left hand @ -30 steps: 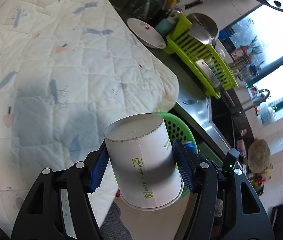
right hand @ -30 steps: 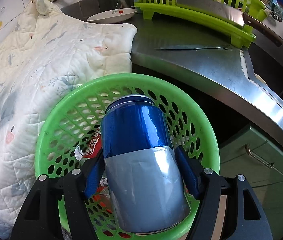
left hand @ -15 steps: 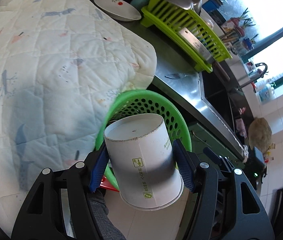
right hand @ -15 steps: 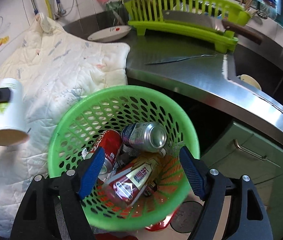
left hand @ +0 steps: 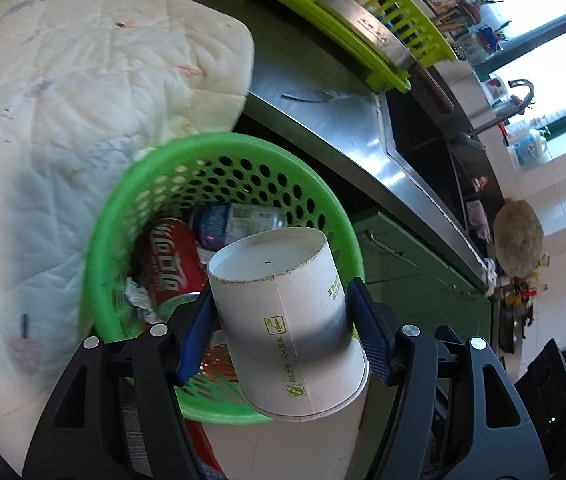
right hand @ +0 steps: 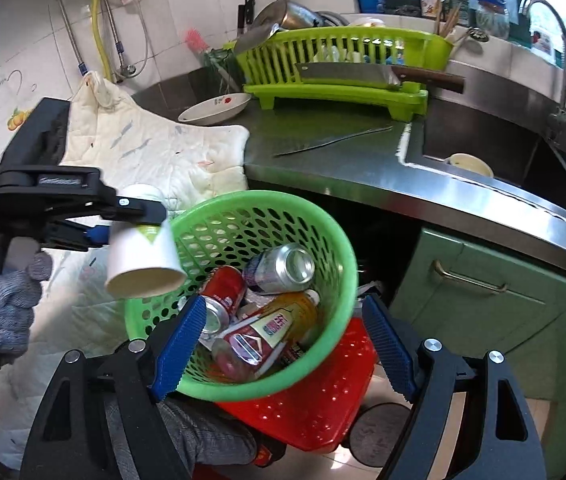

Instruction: Collect trash

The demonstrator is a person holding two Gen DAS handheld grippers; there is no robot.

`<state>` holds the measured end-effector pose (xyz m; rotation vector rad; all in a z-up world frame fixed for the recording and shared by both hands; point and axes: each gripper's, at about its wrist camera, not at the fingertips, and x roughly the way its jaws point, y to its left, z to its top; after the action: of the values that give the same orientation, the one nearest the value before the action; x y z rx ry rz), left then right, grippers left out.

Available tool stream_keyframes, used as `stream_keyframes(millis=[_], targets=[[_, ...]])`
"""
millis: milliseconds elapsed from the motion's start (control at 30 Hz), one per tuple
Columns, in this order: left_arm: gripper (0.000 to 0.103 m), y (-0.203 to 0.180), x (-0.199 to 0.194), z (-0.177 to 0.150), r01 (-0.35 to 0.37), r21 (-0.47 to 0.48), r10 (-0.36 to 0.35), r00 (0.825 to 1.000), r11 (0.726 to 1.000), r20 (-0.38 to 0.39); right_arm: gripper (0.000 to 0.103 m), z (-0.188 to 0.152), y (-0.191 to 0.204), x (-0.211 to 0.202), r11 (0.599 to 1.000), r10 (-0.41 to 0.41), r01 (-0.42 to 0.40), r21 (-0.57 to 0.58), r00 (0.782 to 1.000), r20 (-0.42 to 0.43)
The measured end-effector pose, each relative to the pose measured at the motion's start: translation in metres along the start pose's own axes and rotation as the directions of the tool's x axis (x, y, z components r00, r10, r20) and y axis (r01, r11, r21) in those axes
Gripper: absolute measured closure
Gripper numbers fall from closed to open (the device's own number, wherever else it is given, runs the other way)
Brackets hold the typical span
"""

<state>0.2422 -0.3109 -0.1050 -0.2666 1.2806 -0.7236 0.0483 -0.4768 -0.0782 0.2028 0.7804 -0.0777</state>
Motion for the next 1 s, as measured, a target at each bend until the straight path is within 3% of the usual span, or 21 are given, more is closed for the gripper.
stream_keyframes(millis=[100,200,267,567,767,1000], targets=[[0.037,-0.002,0.010,-0.002,0.013,0.013,-0.013,1.000,1.000,-0.004,0.024,-0.005,-0.004,-0.004,0.999,0.012,-0.012,0.032,1.000,0.005],[0.028,0.001,0.013,-0.005,0.033,0.006,-0.033,0.999,0.999,-0.005,0.024,-0.010,-0.004,-0.006,0.999,0.011,-0.012,0.046,1.000,0.012],[0.028,0.001,0.010,-0.007,0.014,0.026,-0.014,1.000,1.000,0.002,0.024,-0.013,-0.002,-0.007,0.999,0.013,-0.013,0.047,1.000,0.013],[0.027,0.002,-0.047,-0.023,-0.060,0.116,0.046,0.992,0.991,0.121,0.023,-0.022,0.026,-0.015,0.999,0.025,-0.026,0.025,0.999,0.039],[0.026,0.016,-0.095,-0.043,-0.116,0.126,0.088,0.974,0.985,0.207,0.022,-0.027,0.048,-0.025,0.998,0.053,-0.054,0.019,0.997,0.061],[0.025,0.039,-0.145,-0.081,-0.241,0.138,0.188,0.929,0.961,0.318,0.022,-0.032,0.073,-0.035,0.998,0.059,-0.061,0.031,0.996,0.074]])
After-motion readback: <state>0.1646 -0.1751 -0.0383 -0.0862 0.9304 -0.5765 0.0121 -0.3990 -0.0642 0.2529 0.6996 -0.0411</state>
